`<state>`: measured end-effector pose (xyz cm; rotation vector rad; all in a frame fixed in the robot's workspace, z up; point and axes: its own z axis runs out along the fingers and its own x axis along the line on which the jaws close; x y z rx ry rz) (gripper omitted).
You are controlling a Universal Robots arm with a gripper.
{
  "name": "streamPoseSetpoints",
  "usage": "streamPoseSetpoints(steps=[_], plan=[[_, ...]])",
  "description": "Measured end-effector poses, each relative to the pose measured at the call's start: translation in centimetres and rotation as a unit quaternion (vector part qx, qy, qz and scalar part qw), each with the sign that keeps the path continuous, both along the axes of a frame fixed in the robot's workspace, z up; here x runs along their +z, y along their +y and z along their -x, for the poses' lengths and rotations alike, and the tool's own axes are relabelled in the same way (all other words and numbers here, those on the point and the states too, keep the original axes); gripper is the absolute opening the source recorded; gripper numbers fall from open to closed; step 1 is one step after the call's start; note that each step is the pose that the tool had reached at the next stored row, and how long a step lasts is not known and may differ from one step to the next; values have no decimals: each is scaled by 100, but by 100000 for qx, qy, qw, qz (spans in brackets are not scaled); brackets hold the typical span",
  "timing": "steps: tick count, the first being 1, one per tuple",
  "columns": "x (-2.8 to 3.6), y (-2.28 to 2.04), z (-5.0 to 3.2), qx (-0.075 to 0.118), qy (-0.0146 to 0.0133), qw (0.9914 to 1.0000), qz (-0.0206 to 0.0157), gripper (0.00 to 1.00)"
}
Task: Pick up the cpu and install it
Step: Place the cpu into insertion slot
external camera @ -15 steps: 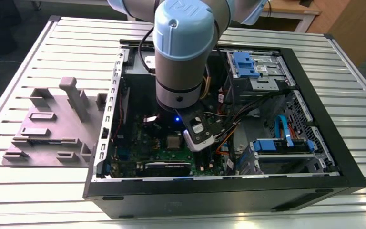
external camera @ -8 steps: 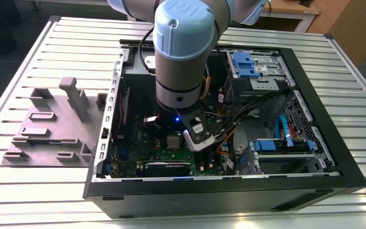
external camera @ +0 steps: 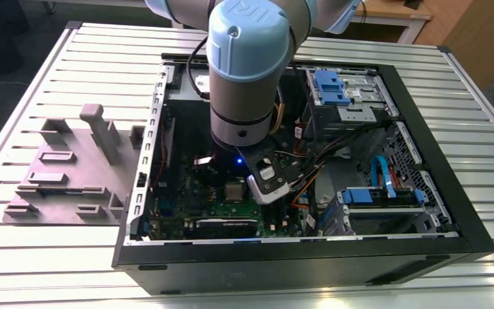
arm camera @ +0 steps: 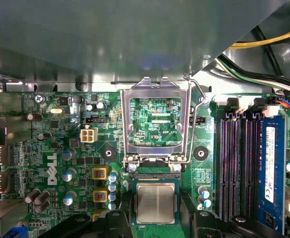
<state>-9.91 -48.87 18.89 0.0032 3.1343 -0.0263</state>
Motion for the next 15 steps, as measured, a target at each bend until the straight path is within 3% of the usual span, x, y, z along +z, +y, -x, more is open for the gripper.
streamPoseSetpoints(steps=[15], plan=[[-7,4,0,-1,-7,100000,-19,48]])
